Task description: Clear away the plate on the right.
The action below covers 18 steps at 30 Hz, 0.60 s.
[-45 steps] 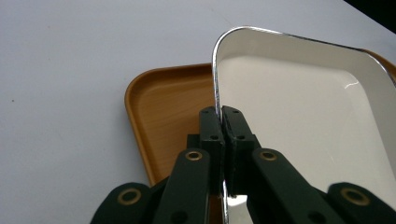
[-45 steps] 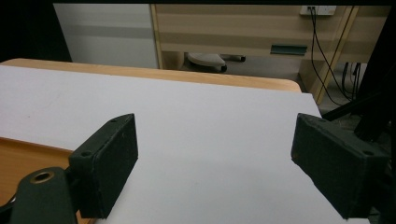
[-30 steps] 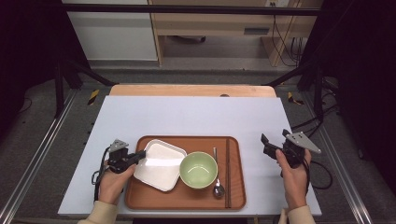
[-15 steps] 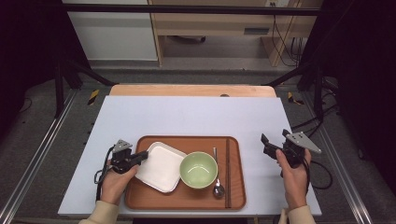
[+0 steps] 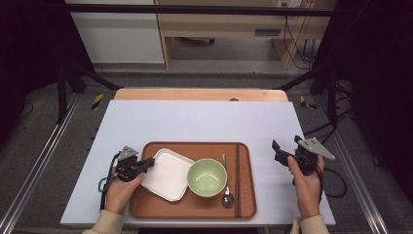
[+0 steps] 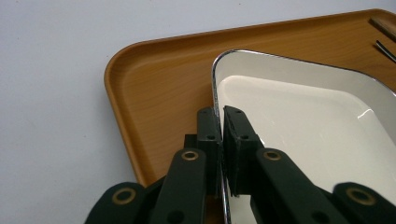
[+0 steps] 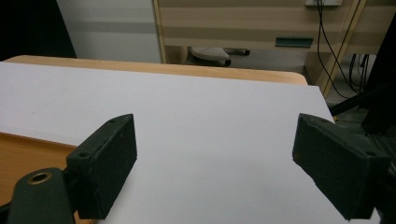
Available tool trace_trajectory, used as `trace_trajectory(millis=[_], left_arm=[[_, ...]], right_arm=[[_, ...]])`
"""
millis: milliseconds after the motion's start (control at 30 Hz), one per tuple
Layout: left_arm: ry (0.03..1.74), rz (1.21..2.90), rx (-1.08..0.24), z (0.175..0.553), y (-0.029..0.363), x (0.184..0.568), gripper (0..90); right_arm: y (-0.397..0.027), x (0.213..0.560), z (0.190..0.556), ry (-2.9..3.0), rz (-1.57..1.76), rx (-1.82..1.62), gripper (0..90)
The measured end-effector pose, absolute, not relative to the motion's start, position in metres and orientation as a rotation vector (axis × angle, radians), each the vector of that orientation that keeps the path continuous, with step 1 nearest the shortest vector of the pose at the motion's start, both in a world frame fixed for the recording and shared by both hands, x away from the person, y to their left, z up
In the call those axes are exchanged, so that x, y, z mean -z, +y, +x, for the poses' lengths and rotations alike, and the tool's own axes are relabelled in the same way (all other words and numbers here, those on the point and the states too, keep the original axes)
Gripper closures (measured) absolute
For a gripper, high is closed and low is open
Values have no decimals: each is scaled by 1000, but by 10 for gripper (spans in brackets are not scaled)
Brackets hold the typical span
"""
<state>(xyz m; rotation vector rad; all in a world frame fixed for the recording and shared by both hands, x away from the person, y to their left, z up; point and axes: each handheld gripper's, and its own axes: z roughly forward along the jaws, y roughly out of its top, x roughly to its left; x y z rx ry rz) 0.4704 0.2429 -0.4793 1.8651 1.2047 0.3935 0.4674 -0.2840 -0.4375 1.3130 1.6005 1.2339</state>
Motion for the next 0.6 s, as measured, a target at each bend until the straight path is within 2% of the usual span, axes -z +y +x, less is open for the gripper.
trace_trajectory(millis=[300,400,500,600], left_arm=[[1159,1846,-455,469,242,475,800],[1123,1826,-513,467,242,470,738],[1068,1793,-592,465,242,462,626],[1010,1774,-652,462,241,454,551]], right_arm=[[-283,437,467,1607,1306,-1234,139],[-283,437,467,1608,1304,-1232,138],[-283,437,467,1607,1301,-1237,137],[-282,436,467,1610,1294,-1240,134]])
